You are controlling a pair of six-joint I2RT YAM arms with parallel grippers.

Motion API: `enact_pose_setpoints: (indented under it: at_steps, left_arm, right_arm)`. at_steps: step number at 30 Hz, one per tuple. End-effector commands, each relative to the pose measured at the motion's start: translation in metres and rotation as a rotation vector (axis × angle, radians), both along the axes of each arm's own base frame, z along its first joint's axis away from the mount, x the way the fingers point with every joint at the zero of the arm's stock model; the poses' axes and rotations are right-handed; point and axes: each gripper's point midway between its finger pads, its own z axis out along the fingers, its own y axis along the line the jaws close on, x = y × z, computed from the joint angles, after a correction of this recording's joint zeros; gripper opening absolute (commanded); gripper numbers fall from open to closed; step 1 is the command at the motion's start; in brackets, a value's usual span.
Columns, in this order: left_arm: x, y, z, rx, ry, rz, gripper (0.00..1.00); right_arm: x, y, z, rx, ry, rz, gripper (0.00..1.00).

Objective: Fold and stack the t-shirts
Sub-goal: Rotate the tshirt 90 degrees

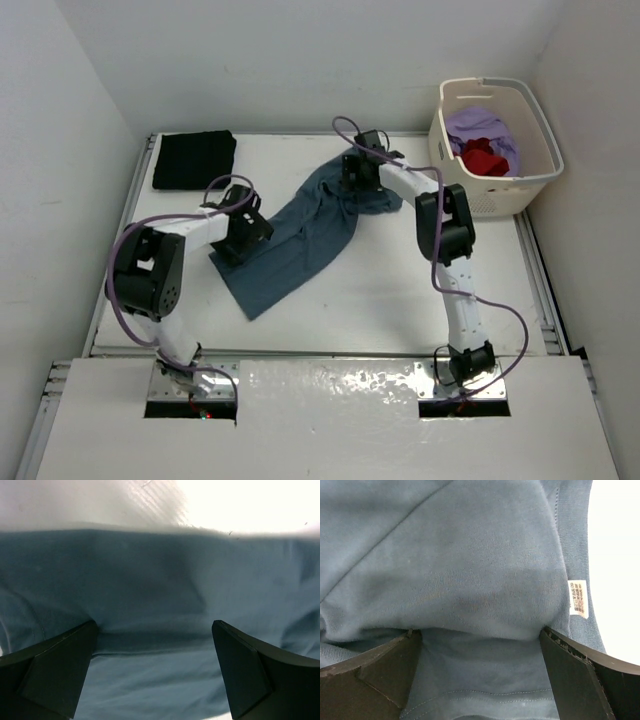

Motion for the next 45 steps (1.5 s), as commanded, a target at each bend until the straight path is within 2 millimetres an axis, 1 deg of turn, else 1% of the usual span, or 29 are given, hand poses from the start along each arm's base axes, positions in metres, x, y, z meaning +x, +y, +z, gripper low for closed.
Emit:
enact_pose_setpoints:
  at_steps: [1,2,3,5,6,9,10,11,15,17,18,19,20,22,23,26,27,29,30,31,32,33,36,37,39,40,42,43,45]
  left_arm:
    - [-0.037,-0.026,-0.024,-0.125,0.106,0.1,1.0]
    - [-0.044,-0.031,-0.025,-0.139,0.106,0.1,1.0]
    - [-0.064,-0.04,-0.031,-0.151,0.133,0.074,1.0]
    - [-0.073,-0.054,-0.024,-0.181,0.1,0.068,1.0]
    - [-0.088,-0.066,-0.026,-0.166,0.11,0.019,1.0]
    - [-0.118,-0.094,-0.03,-0.181,0.123,-0.058,1.0]
    - [-0.122,-0.104,-0.033,-0.209,0.118,-0.063,1.0]
    - [-0.138,-0.113,-0.041,-0.206,0.14,-0.103,1.0]
    - [-0.157,-0.141,-0.052,-0.217,0.143,-0.202,1.0]
    - [-0.164,-0.156,-0.052,-0.219,0.135,-0.273,1.0]
    - [-0.168,-0.161,-0.054,-0.215,0.139,-0.294,1.0]
    - [-0.169,-0.167,-0.054,-0.224,0.125,-0.321,1.0]
    - [-0.178,-0.176,-0.053,-0.242,0.138,-0.362,1.0]
    - [-0.189,-0.184,-0.055,-0.248,0.146,-0.413,1.0]
    - [-0.193,-0.184,-0.056,-0.245,0.153,-0.424,1.0]
    - [-0.208,-0.183,-0.061,-0.239,0.177,-0.466,1.0]
    - [-0.21,-0.183,-0.06,-0.238,0.179,-0.48,1.0]
    - [-0.217,-0.182,-0.061,-0.227,0.189,-0.506,1.0]
    - [-0.221,-0.177,-0.062,-0.205,0.203,-0.52,1.0]
    - [-0.225,-0.176,-0.062,-0.197,0.205,-0.536,1.0]
    - [-0.226,-0.175,-0.061,-0.194,0.203,-0.547,1.0]
    - [-0.227,-0.174,-0.059,-0.183,0.2,-0.565,1.0]
    - [-0.217,-0.177,-0.045,-0.152,0.151,-0.615,1.0]
    - [-0.205,-0.189,-0.032,-0.141,0.096,-0.631,1.0]
    - [-0.201,-0.19,-0.019,-0.088,0.066,-0.671,1.0]
    - [-0.192,-0.202,-0.004,-0.086,0.011,-0.687,1.0]
    - [-0.184,-0.202,0.013,-0.05,-0.026,-0.713,1.0]
    - [-0.169,-0.211,0.032,-0.04,-0.094,-0.707,1.0]
    - [-0.159,-0.208,0.058,-0.01,-0.145,-0.706,1.0]
  right_arm:
    - [0.005,0.007,-0.052,0.032,0.101,0.089,0.99]
    - [0.013,0.01,-0.051,0.047,0.085,0.104,0.99]
    - [0.019,0.017,-0.05,0.091,0.069,0.149,0.99]
    - [0.034,0.022,-0.044,0.115,0.005,0.207,0.99]
    - [0.042,0.028,-0.038,0.152,-0.019,0.246,0.99]
    - [0.058,0.031,-0.028,0.224,-0.074,0.305,0.99]
    - [0.053,0.042,-0.031,0.317,-0.047,0.335,0.99]
    - [0.048,0.051,-0.025,0.397,-0.032,0.392,0.99]
    - [0.028,0.036,-0.03,0.321,0.08,0.49,0.99]
    - [0.025,0.016,-0.027,0.243,0.088,0.515,0.99]
    - [0.018,0.007,-0.037,0.215,0.103,0.525,0.99]
    - [0.019,0.0,-0.035,0.207,0.095,0.508,0.99]
    - [0.027,-0.01,-0.031,0.201,0.074,0.48,0.99]
    - [0.038,-0.014,-0.027,0.234,0.053,0.427,0.99]
    - [0.05,-0.013,-0.024,0.248,0.023,0.42,0.99]
    - [0.058,-0.013,-0.027,0.247,0.0,0.422,0.99]
    - [0.07,-0.014,-0.016,0.23,-0.064,0.417,0.99]
    - [0.076,-0.016,-0.018,0.209,-0.115,0.419,0.99]
    - [0.094,-0.02,-0.008,0.175,-0.189,0.397,0.99]
    - [0.103,-0.022,-0.006,0.157,-0.211,0.388,0.99]
    - [0.12,-0.021,0.017,0.15,-0.274,0.4,0.99]
    - [0.122,-0.017,0.01,0.161,-0.273,0.415,0.99]
    - [0.124,-0.012,0.022,0.177,-0.335,0.444,0.99]
    - [0.124,-0.01,0.042,0.176,-0.363,0.467,0.99]
    - [0.126,-0.009,0.063,0.143,-0.393,0.513,0.99]
    - [0.125,-0.005,0.087,0.155,-0.424,0.541,0.99]
    - [0.122,-0.003,0.113,0.148,-0.459,0.547,0.99]
    - [0.117,0.002,0.149,0.148,-0.512,0.571,0.99]
    - [0.113,0.005,0.179,0.131,-0.556,0.587,0.99]
